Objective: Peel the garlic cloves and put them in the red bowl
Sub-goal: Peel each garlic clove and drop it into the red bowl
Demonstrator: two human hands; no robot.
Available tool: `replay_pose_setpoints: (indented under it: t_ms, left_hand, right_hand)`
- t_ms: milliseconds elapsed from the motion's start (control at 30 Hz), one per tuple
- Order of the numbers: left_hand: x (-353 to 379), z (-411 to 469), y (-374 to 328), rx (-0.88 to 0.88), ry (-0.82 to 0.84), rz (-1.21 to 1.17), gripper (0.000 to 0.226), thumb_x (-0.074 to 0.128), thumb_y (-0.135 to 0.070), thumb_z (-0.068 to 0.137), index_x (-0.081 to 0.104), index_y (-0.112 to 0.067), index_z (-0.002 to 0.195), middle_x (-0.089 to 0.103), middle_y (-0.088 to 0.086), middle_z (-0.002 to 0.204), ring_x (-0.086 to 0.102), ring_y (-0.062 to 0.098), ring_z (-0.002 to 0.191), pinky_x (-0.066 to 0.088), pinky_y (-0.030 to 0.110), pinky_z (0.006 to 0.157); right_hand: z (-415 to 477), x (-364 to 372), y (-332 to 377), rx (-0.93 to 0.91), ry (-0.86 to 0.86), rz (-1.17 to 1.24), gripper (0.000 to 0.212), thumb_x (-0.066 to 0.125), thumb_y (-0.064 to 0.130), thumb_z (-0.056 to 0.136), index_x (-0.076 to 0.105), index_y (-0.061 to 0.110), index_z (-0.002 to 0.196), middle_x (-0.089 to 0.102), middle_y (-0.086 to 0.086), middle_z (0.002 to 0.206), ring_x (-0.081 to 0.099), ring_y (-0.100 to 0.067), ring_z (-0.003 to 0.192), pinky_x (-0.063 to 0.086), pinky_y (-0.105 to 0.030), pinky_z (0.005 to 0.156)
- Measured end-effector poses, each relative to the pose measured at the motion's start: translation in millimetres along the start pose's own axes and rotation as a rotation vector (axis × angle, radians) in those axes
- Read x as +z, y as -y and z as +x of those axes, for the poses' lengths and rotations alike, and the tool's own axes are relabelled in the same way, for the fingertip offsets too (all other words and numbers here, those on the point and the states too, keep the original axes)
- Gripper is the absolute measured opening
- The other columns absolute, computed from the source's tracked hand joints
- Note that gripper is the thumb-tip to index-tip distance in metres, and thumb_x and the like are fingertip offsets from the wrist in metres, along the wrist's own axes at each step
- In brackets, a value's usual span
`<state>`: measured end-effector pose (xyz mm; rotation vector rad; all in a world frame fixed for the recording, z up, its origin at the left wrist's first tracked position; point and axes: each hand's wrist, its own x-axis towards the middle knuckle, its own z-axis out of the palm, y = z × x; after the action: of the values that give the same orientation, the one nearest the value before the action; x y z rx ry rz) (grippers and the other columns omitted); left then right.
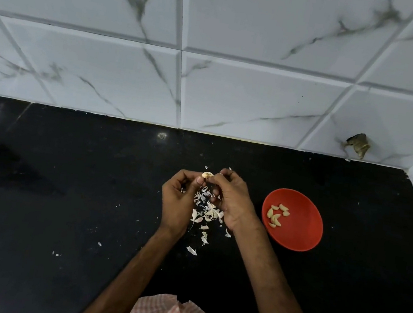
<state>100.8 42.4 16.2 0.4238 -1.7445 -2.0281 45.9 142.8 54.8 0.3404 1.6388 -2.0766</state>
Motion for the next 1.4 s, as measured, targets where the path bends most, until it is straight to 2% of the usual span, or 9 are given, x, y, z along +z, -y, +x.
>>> replay_pose_setpoints:
  t_ms: [133,300,467,600,733,933,1167,1300,1400]
  left_hand:
    - [-2,0,4,-0.007,-0.036,-0.003,0.007,0.063,-0.005,0.097,0.070,-0.002,0.098,0.073,0.012,0.093,0.067,0.023,0.090,0.055,0.030,0.083]
    - [-8,6,3,-0.017,-0.058,0.080,0.009,0.066,-0.011,0.097,0.072,-0.005,0.098,0.073,0.003,0.088,0.065,0.013,0.081,0.052,0.021,0.074]
    - [-11,5,9,0.000,0.001,0.169,0.008,0.066,-0.013,0.097,0.073,-0.009,0.099,0.073,0.003,0.088,0.066,0.013,0.083,0.052,0.024,0.076]
    - [-9,3,4,-0.002,0.021,0.156,0.009,0.065,-0.008,0.097,0.074,-0.008,0.098,0.074,0.002,0.089,0.068,0.014,0.086,0.054,0.023,0.078]
    - [-11,5,7,-0.016,-0.006,0.148,0.009,0.065,-0.010,0.097,0.074,-0.009,0.098,0.075,0.003,0.090,0.070,0.023,0.089,0.056,0.028,0.079]
    - [-8,4,6,-0.059,0.028,0.078,0.012,0.063,-0.007,0.098,0.074,-0.004,0.099,0.074,0.008,0.090,0.069,0.018,0.088,0.054,0.028,0.082]
    - [-6,2,2,-0.061,0.115,0.026,0.015,0.062,-0.006,0.098,0.073,-0.010,0.089,0.072,0.002,0.083,0.067,0.015,0.085,0.053,0.027,0.081]
    - [-3,1,1,-0.037,0.126,0.051,0.014,0.062,-0.008,0.098,0.074,-0.011,0.091,0.073,0.007,0.086,0.068,0.019,0.087,0.054,0.033,0.084]
    - [-8,3,6,-0.022,0.094,0.106,0.010,0.063,-0.011,0.098,0.073,-0.010,0.095,0.073,0.008,0.089,0.067,0.030,0.089,0.054,0.042,0.085]
  right_hand:
    - [-1,-5,-7,-0.288,-0.005,-0.333,0.014,0.076,0.012,0.088,0.063,0.010,0.092,0.067,0.001,0.085,0.063,-0.004,0.071,0.049,-0.020,0.055]
    - [8,-26,-10,-0.634,-0.138,-0.923,0.010,0.067,0.024,0.097,0.074,0.019,0.103,0.071,0.011,0.095,0.066,-0.003,0.086,0.056,-0.029,0.079]
    - [7,-21,-5,-0.526,0.103,-0.453,0.013,0.070,0.009,0.094,0.075,0.013,0.105,0.075,0.000,0.099,0.072,-0.018,0.094,0.062,-0.035,0.077]
    - [5,-18,-10,-0.411,0.140,-0.282,0.011,0.067,0.002,0.095,0.074,0.009,0.097,0.075,-0.004,0.092,0.072,-0.014,0.088,0.060,-0.025,0.072]
    - [5,-16,-9,-0.411,0.207,-0.263,0.011,0.069,0.006,0.093,0.074,0.013,0.099,0.076,-0.003,0.096,0.072,-0.015,0.091,0.061,-0.028,0.074]
    - [6,-18,-9,-0.428,0.222,-0.209,0.011,0.069,-0.002,0.091,0.074,0.007,0.096,0.076,-0.002,0.092,0.072,-0.015,0.087,0.059,-0.026,0.071]
    - [13,-14,-13,-0.411,0.058,-0.248,0.011,0.069,0.011,0.095,0.073,0.018,0.088,0.074,0.004,0.078,0.068,-0.007,0.075,0.053,-0.024,0.063]
    - [17,-12,-20,-0.501,0.002,-0.415,0.013,0.070,0.012,0.094,0.074,0.023,0.088,0.074,0.005,0.085,0.071,-0.011,0.081,0.056,-0.032,0.073]
    - [10,-17,-15,-0.666,-0.020,-0.494,0.013,0.068,0.006,0.094,0.074,0.013,0.103,0.073,0.005,0.097,0.070,-0.008,0.093,0.057,-0.026,0.080]
